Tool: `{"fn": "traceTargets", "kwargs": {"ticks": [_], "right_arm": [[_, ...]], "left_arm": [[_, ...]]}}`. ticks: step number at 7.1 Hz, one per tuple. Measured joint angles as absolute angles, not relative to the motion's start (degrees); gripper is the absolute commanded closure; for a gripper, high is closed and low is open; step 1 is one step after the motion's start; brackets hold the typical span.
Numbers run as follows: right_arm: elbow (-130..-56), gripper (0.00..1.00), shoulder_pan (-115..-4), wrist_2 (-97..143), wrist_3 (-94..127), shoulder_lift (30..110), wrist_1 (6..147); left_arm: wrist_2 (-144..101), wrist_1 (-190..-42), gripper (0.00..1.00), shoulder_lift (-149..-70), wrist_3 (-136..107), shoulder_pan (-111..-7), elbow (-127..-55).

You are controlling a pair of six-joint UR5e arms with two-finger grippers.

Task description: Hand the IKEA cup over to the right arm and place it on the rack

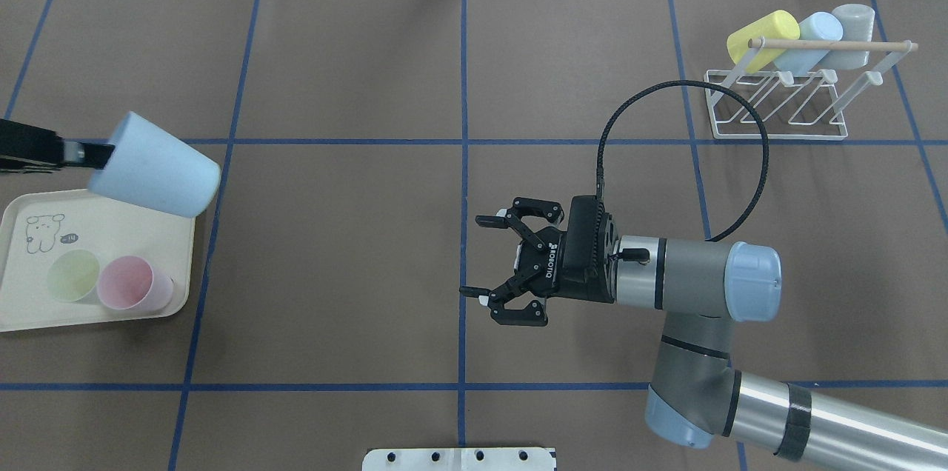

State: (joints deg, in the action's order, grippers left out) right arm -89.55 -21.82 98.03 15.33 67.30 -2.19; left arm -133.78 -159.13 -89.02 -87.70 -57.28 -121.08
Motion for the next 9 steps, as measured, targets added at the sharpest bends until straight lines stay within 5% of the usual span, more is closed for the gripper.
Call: {"fn": "traceTargets", "kwargs": {"ticks": [9], "right_arm": [[-89.4,0.02,-21.6,98.0,13.5,66.4,-6.9]], "left_arm": [[-102.7,-158.0,1.0,-102.2,-97.5,-29.4,-114.8]]}}
